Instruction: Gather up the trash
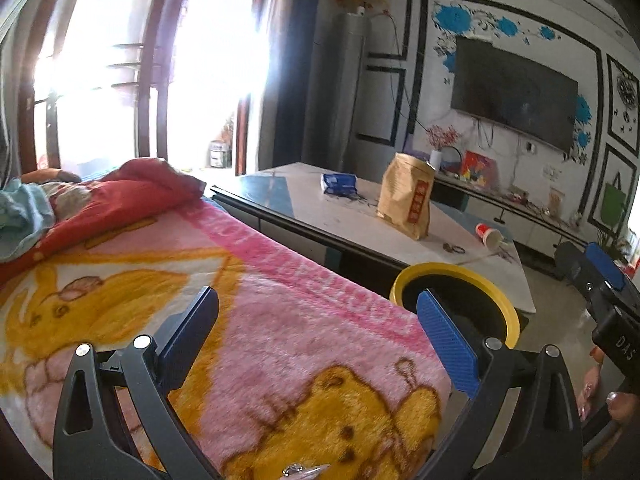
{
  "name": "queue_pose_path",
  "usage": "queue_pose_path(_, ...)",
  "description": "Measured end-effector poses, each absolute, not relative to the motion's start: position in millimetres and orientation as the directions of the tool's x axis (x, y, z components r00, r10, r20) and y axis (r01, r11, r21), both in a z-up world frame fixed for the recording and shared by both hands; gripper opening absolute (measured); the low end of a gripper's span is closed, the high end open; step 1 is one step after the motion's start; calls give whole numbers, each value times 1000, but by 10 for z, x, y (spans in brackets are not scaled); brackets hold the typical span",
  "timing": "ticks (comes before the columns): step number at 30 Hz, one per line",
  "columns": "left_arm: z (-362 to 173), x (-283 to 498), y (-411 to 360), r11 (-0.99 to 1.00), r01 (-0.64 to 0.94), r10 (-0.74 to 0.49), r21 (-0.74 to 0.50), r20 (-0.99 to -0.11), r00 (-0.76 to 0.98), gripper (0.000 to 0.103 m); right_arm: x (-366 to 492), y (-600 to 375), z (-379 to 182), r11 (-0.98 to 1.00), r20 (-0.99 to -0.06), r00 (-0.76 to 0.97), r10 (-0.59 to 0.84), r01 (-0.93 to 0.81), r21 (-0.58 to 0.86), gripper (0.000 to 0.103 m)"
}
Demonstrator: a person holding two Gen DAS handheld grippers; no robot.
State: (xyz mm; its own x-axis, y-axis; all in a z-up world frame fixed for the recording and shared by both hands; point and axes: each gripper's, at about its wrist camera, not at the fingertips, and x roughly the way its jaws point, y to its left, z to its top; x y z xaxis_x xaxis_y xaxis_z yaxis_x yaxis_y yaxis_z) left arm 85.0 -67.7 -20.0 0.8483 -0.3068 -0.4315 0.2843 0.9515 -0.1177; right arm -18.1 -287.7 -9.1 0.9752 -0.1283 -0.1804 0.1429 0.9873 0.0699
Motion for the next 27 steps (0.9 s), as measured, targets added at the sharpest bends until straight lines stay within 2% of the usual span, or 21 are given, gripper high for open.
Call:
queue_pose_path(10, -238, 639, -485, 965, 236, -263, -117, -406, 875, 97, -215, -2710, -133, 995, -181, 981, -72, 84, 56, 92)
queue_pose_path(27, -244, 591, -481, 966, 228, -258, -121, -400, 880, 97, -209, -2717, -168, 992, -192, 977, -89, 103, 67, 92)
